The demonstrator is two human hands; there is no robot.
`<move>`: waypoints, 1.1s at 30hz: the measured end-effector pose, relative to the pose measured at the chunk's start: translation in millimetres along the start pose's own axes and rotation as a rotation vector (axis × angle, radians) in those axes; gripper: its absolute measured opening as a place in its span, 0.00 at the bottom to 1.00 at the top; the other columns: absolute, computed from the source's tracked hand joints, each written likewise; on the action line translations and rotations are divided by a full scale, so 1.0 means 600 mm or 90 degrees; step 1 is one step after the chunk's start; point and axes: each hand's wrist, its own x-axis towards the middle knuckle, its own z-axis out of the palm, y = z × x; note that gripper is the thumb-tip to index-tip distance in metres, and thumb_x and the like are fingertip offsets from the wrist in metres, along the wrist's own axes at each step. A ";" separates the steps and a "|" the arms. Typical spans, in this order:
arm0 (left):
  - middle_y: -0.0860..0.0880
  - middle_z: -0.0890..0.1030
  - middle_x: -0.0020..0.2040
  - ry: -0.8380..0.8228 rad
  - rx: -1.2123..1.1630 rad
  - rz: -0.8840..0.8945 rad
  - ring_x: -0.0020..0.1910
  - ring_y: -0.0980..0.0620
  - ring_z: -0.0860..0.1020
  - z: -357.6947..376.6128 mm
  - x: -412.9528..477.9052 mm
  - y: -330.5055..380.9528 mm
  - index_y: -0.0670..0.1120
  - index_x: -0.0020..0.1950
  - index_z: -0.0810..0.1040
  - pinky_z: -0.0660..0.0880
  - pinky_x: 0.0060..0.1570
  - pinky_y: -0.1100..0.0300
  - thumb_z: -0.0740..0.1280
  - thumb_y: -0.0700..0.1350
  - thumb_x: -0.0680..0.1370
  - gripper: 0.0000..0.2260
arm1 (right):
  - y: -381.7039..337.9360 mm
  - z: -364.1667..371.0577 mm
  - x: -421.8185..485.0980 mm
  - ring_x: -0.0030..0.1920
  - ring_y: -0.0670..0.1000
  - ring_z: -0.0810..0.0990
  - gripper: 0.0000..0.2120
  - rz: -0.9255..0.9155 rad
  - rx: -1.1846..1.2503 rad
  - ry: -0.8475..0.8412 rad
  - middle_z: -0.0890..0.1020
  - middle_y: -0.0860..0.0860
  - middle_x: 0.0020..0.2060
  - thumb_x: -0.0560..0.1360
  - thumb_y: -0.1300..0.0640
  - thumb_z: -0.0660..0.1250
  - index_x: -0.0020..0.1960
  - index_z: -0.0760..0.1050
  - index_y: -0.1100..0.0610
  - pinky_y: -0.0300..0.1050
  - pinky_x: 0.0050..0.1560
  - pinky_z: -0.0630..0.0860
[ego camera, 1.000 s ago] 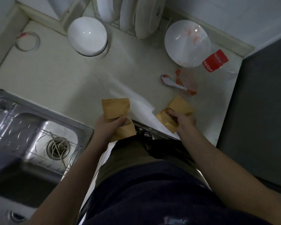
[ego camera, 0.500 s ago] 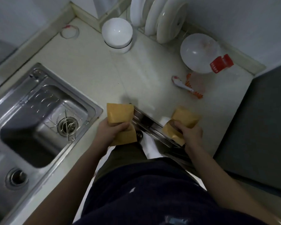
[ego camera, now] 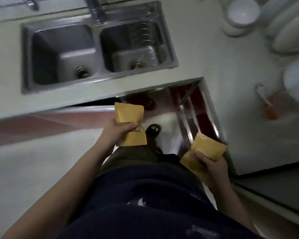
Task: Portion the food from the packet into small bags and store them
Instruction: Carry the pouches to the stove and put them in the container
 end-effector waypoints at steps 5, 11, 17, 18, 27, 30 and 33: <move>0.46 0.85 0.48 0.225 -0.119 -0.037 0.47 0.48 0.83 -0.143 -0.119 -0.112 0.44 0.56 0.79 0.79 0.43 0.55 0.78 0.48 0.69 0.19 | 0.005 0.071 -0.006 0.50 0.59 0.82 0.26 0.009 -0.169 -0.135 0.83 0.57 0.51 0.64 0.55 0.79 0.59 0.77 0.58 0.59 0.53 0.79; 0.46 0.83 0.47 0.422 -0.273 -0.100 0.47 0.47 0.82 -0.237 -0.267 -0.274 0.48 0.51 0.78 0.78 0.41 0.54 0.77 0.48 0.69 0.15 | 0.012 0.224 -0.057 0.45 0.58 0.85 0.13 -0.092 -0.340 -0.348 0.86 0.54 0.42 0.63 0.57 0.80 0.46 0.81 0.55 0.59 0.50 0.80; 0.43 0.85 0.48 0.572 -0.463 -0.146 0.45 0.45 0.84 -0.298 -0.410 -0.437 0.43 0.55 0.80 0.79 0.42 0.53 0.76 0.46 0.70 0.16 | 0.085 0.394 -0.174 0.42 0.51 0.85 0.18 -0.157 -0.504 -0.583 0.86 0.51 0.42 0.63 0.59 0.80 0.50 0.80 0.55 0.45 0.39 0.81; 0.43 0.85 0.48 0.596 -0.488 -0.152 0.45 0.45 0.84 -0.310 -0.433 -0.462 0.43 0.54 0.81 0.79 0.42 0.53 0.76 0.46 0.71 0.15 | 0.103 0.421 -0.197 0.44 0.52 0.85 0.18 -0.165 -0.527 -0.610 0.86 0.52 0.43 0.62 0.59 0.80 0.50 0.80 0.55 0.49 0.42 0.82; 0.50 0.86 0.42 0.766 -0.611 -0.147 0.40 0.52 0.85 -0.445 -0.591 -0.630 0.45 0.50 0.82 0.77 0.33 0.62 0.77 0.48 0.69 0.13 | 0.265 0.644 -0.383 0.47 0.59 0.85 0.18 -0.148 -0.639 -0.715 0.85 0.58 0.46 0.63 0.58 0.80 0.51 0.81 0.59 0.55 0.48 0.81; 0.50 0.86 0.43 0.780 -0.655 -0.151 0.43 0.49 0.85 -0.474 -0.613 -0.655 0.46 0.51 0.82 0.80 0.40 0.55 0.78 0.49 0.69 0.15 | 0.279 0.702 -0.422 0.45 0.58 0.85 0.14 -0.131 -0.671 -0.714 0.86 0.58 0.44 0.63 0.59 0.80 0.47 0.83 0.58 0.48 0.40 0.81; 0.48 0.86 0.45 0.794 -0.691 -0.148 0.45 0.47 0.84 -0.504 -0.617 -0.665 0.46 0.52 0.82 0.81 0.45 0.50 0.78 0.51 0.68 0.16 | 0.277 0.755 -0.446 0.43 0.55 0.86 0.14 -0.138 -0.707 -0.692 0.86 0.54 0.43 0.63 0.59 0.79 0.47 0.83 0.55 0.44 0.35 0.80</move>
